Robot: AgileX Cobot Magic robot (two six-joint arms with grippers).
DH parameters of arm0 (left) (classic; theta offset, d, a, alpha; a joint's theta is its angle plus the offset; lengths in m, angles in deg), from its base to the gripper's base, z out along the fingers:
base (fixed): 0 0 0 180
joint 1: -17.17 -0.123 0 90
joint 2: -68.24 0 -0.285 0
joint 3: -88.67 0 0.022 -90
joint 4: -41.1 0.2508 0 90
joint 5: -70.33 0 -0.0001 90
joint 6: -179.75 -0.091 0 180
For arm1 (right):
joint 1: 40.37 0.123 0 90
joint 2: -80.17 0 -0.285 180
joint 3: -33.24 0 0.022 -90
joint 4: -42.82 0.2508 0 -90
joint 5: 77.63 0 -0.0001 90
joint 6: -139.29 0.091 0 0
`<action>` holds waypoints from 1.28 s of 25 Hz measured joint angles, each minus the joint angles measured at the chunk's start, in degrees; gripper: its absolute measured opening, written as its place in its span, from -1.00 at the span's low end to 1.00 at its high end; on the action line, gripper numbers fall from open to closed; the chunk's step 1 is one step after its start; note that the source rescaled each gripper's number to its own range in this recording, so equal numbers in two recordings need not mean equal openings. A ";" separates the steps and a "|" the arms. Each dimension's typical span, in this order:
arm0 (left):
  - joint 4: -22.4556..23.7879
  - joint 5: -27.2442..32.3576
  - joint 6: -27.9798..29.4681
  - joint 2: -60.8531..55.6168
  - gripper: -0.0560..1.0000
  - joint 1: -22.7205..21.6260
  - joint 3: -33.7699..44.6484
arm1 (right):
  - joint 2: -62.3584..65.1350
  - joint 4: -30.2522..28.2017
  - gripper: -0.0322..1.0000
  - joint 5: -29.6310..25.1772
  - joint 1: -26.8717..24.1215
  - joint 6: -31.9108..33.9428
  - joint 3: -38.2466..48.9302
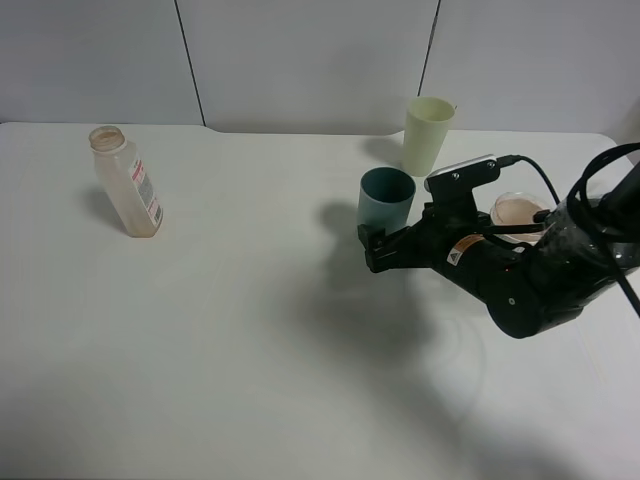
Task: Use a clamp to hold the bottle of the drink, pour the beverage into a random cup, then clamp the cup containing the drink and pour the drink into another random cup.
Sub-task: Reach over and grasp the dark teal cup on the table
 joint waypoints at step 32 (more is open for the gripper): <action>0.00 0.00 0.00 0.00 1.00 0.00 0.00 | -6.05 -2.19 0.89 4.72 0.00 -0.65 -8.01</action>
